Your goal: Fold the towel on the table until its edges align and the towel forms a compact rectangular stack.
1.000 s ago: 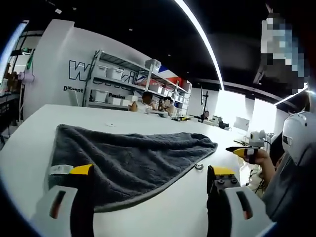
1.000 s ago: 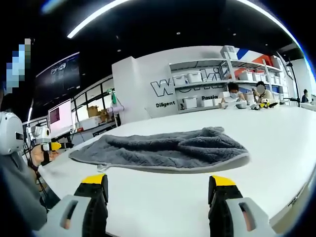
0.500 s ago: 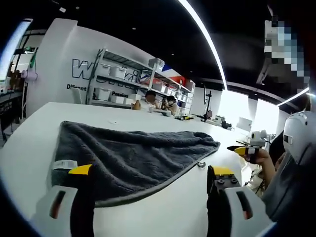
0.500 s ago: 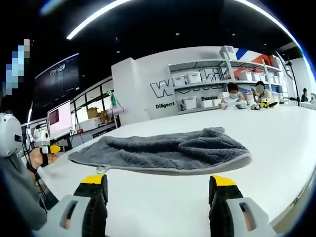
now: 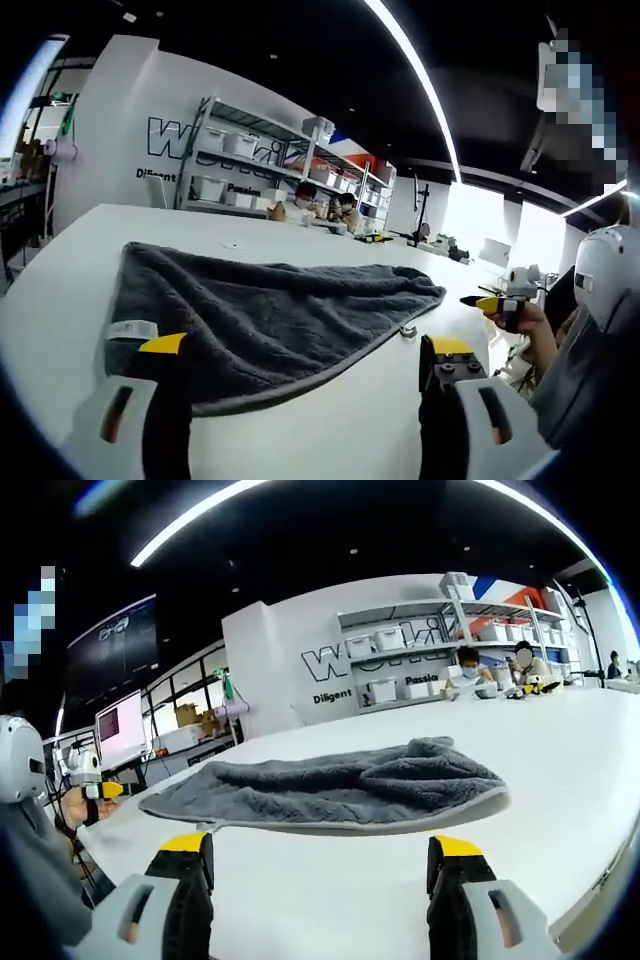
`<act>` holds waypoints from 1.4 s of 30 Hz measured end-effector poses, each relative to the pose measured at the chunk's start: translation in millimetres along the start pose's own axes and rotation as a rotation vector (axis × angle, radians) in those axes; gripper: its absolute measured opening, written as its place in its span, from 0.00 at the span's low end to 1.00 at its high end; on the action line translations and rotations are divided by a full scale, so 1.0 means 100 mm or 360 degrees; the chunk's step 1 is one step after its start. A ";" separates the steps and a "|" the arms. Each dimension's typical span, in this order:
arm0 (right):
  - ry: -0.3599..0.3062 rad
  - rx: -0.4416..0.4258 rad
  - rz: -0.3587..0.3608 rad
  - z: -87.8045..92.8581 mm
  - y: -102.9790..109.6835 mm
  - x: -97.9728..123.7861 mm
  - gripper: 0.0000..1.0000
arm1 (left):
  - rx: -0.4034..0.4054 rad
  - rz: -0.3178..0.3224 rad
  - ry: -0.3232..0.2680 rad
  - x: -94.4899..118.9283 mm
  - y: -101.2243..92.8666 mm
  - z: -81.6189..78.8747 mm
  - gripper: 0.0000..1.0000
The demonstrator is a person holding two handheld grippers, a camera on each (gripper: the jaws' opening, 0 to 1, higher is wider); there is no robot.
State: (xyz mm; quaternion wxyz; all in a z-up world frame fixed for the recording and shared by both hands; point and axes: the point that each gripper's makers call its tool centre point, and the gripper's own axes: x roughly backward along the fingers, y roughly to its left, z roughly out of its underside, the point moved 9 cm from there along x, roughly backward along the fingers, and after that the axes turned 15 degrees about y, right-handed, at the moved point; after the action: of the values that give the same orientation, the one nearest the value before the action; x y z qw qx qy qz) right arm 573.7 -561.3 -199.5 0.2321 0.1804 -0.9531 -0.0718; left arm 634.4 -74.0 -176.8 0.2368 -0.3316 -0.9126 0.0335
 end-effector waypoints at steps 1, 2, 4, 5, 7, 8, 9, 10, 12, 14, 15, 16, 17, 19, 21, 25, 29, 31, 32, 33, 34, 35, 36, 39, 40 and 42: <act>0.0000 -0.0002 0.0000 0.00 0.00 0.00 0.92 | 0.0002 -0.0003 0.0000 0.00 0.00 0.00 0.99; 0.0000 -0.0002 0.0000 0.00 0.00 0.00 0.92 | 0.0003 -0.0004 -0.0001 0.00 0.00 0.00 0.99; 0.0000 -0.0002 0.0000 0.00 0.00 0.00 0.92 | 0.0003 -0.0004 -0.0002 0.01 0.00 0.00 0.99; -0.0001 -0.0004 0.0000 0.00 0.00 0.00 0.92 | 0.0004 -0.0004 -0.0002 0.01 0.00 0.00 0.99; -0.0001 -0.0004 0.0002 0.00 0.00 0.00 0.92 | 0.0003 -0.0004 0.0001 0.01 0.00 0.01 0.99; -0.0001 -0.0004 0.0004 0.00 0.00 0.00 0.92 | 0.0002 -0.0003 0.0002 0.01 0.00 0.01 0.99; -0.0001 -0.0004 0.0005 0.00 0.00 0.00 0.92 | 0.0003 -0.0001 0.0002 0.01 0.00 0.01 0.99; 0.0000 -0.0005 0.0006 0.00 0.00 0.01 0.92 | 0.0005 0.0001 0.0002 0.00 0.00 0.01 0.99; -0.0001 -0.0007 0.0006 0.00 0.00 0.01 0.92 | 0.0006 0.0001 0.0005 0.00 0.00 0.01 0.99; 0.0001 -0.0006 0.0006 0.01 0.00 0.01 0.92 | 0.0007 0.0001 0.0006 0.00 0.00 0.02 0.99; 0.0003 -0.0005 0.0006 0.01 0.00 0.01 0.92 | 0.0007 0.0003 0.0007 0.00 0.00 0.02 0.99; 0.0003 -0.0005 0.0006 0.01 -0.01 0.01 0.92 | 0.0007 0.0004 0.0007 0.00 0.00 0.02 0.99; 0.0003 -0.0006 0.0006 0.01 -0.01 0.01 0.92 | 0.0007 0.0003 0.0007 0.00 0.00 0.02 0.99; 0.0002 -0.0006 0.0006 0.00 -0.01 0.01 0.92 | 0.0008 0.0002 0.0005 0.00 0.00 0.02 0.99; 0.0002 -0.0005 0.0007 0.00 -0.01 0.01 0.92 | 0.0010 0.0000 0.0005 0.00 0.00 0.02 0.99; 0.0004 -0.0006 0.0005 0.00 -0.01 0.00 0.92 | 0.0013 -0.0001 0.0009 0.00 0.01 0.02 0.99; 0.0003 -0.0006 0.0006 0.01 -0.02 0.00 0.92 | 0.0013 -0.0001 0.0010 0.00 0.01 0.03 0.99; 0.0003 -0.0007 0.0006 0.01 -0.02 0.01 0.92 | 0.0012 0.0000 0.0010 0.00 0.01 0.02 0.99; 0.0003 -0.0007 0.0007 0.01 -0.02 0.01 0.92 | 0.0011 0.0001 0.0010 0.00 0.01 0.02 0.99; 0.0003 -0.0007 0.0008 0.01 -0.02 0.01 0.92 | 0.0011 0.0002 0.0010 0.00 0.01 0.02 0.99; 0.0004 -0.0008 0.0008 0.01 -0.02 0.01 0.92 | 0.0009 0.0003 0.0011 0.00 0.01 0.02 0.99; 0.0004 -0.0008 0.0007 0.01 -0.02 0.01 0.92 | 0.0009 0.0004 0.0012 0.00 0.00 0.02 0.99; 0.0003 -0.0008 0.0007 0.01 -0.02 0.01 0.92 | 0.0008 0.0005 0.0014 0.00 0.00 0.02 0.99; 0.0004 -0.0007 0.0005 0.01 -0.02 0.01 0.92 | 0.0006 0.0005 0.0017 -0.01 0.00 0.02 0.99; 0.0004 -0.0007 0.0004 0.01 -0.01 0.00 0.92 | 0.0006 0.0005 0.0017 -0.01 0.00 0.02 0.99; 0.0004 -0.0008 0.0003 0.01 -0.01 0.00 0.92 | 0.0005 0.0006 0.0016 0.00 0.00 0.02 0.99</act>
State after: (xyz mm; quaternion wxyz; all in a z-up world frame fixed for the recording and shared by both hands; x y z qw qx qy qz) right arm 573.8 -562.6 -200.3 0.2338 0.1789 -0.9528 -0.0736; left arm 633.9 -73.9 -178.7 0.2420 -0.3332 -0.9107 0.0339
